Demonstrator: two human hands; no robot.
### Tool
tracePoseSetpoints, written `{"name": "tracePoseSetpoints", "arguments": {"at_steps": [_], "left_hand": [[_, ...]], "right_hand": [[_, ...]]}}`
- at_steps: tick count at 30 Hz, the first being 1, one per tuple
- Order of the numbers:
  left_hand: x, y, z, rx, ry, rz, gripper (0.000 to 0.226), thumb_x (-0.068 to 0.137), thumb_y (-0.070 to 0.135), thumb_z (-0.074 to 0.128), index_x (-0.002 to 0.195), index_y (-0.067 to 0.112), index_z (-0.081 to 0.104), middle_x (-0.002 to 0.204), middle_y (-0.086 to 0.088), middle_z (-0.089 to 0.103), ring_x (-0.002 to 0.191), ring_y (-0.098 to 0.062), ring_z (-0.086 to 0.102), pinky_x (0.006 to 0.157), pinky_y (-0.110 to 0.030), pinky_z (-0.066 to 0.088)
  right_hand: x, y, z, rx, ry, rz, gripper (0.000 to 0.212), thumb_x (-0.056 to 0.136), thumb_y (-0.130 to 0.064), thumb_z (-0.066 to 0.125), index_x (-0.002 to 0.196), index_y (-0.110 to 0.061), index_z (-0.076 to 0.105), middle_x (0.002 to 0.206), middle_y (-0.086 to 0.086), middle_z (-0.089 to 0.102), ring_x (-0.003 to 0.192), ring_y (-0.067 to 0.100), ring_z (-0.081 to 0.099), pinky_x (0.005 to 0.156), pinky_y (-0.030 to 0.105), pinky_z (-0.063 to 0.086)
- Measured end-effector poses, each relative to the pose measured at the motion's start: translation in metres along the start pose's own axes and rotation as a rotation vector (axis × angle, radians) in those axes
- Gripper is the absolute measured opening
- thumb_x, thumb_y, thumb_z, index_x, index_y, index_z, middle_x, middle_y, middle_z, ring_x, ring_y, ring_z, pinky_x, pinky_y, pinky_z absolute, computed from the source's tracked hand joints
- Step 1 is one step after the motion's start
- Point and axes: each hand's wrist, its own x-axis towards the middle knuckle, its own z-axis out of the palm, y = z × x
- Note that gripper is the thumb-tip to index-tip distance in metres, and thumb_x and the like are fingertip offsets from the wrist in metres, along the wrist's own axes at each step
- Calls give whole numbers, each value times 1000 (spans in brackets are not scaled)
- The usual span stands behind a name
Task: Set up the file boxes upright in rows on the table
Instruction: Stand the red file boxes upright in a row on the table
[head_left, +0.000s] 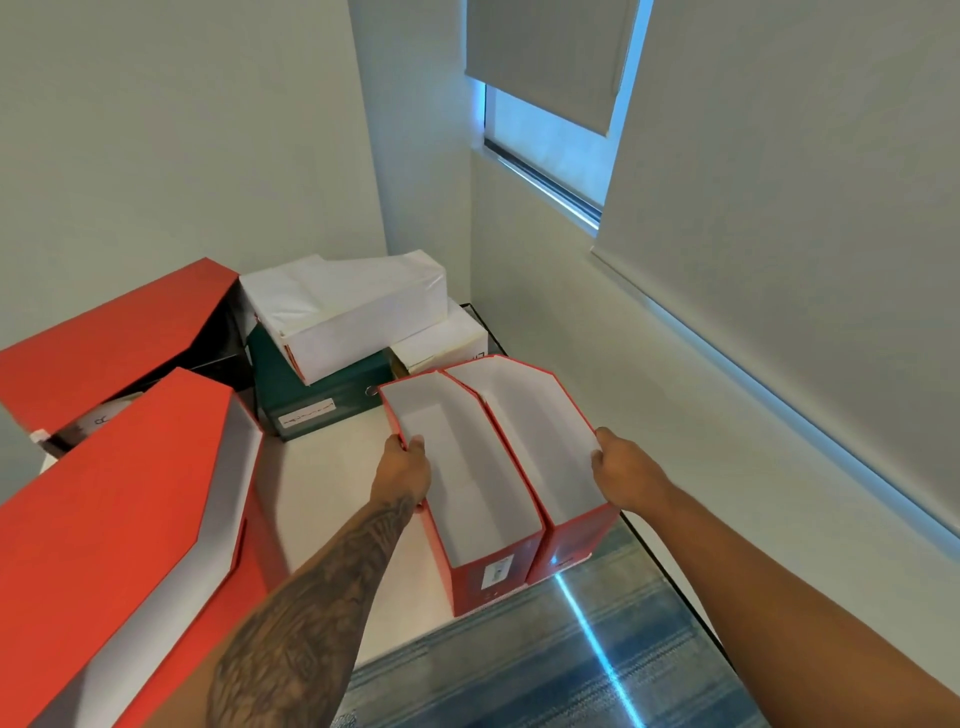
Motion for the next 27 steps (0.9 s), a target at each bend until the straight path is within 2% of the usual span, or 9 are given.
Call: {"name": "tracePoseSetpoints", "arguments": {"at_steps": [5, 8, 11, 13, 15, 18, 21, 24, 27], "left_hand": [[1, 0, 3, -37, -12, -5, 39, 104, 46, 38, 137, 25, 39, 130, -4, 57, 111, -33, 63, 90, -58, 56], [-1, 1, 1, -67, -36, 4, 40, 104, 47, 40, 137, 25, 39, 132, -4, 57, 110, -32, 62, 92, -59, 54], [-8, 2, -4, -70, -76, 3, 46, 103, 48, 43, 141, 23, 36, 135, -5, 55, 109, -29, 59, 94, -59, 51], [-15, 5, -11, -24, -93, 44, 51, 103, 49, 44, 144, 21, 34, 142, -5, 51, 117, -32, 58, 97, -58, 50], [-22, 8, -23, 75, -84, 148, 55, 103, 46, 45, 148, 19, 32, 150, -4, 46, 130, -33, 52, 103, -53, 47], [-23, 2, -53, 278, -19, 285, 62, 103, 48, 42, 155, 16, 29, 158, -2, 38, 141, -29, 43, 112, -41, 38], [-15, -10, -86, 431, 26, 333, 66, 101, 54, 42, 155, 16, 32, 160, -2, 37, 140, -25, 44, 117, -40, 35], [-11, -20, -131, 460, 108, 388, 61, 99, 55, 46, 148, 19, 44, 151, 2, 48, 130, -22, 54, 111, -41, 41], [-10, -29, -183, 499, 211, 476, 49, 98, 50, 49, 136, 20, 56, 135, 2, 61, 119, -22, 61, 100, -37, 48]], "right_hand": [[3, 2, 0, -6, 5, -3, 17, 104, -20, 39, 112, -8, 49, 104, 21, 67, 89, 39, 65, 71, 39, 51], [3, 0, 2, 0, 8, -2, 20, 103, -20, 40, 117, -9, 48, 106, 21, 68, 91, 39, 65, 76, 44, 55], [1, -3, -2, -12, -3, 6, 32, 102, -33, 46, 126, -13, 48, 112, 15, 68, 100, 36, 66, 82, 45, 55], [0, -10, -4, -29, 54, -15, 40, 98, -43, 52, 129, -17, 50, 117, 10, 66, 105, 33, 63, 85, 46, 55], [1, -24, -7, -37, 158, -86, 46, 96, -44, 56, 133, -18, 53, 126, 10, 63, 111, 33, 59, 90, 48, 53], [-2, -62, -10, -73, 268, -224, 52, 95, -36, 63, 140, -11, 53, 140, 12, 56, 124, 36, 51, 101, 47, 47], [-7, -104, -4, -41, 278, -340, 43, 93, -31, 66, 130, -10, 63, 136, 11, 61, 124, 35, 53, 102, 43, 43], [-23, -162, 11, 3, 202, -470, 35, 97, -36, 62, 125, -17, 65, 136, 2, 62, 126, 27, 53, 105, 39, 43], [-44, -224, 38, 32, 109, -520, 33, 100, -40, 57, 128, -23, 63, 136, -3, 61, 124, 19, 55, 104, 32, 43]]}}
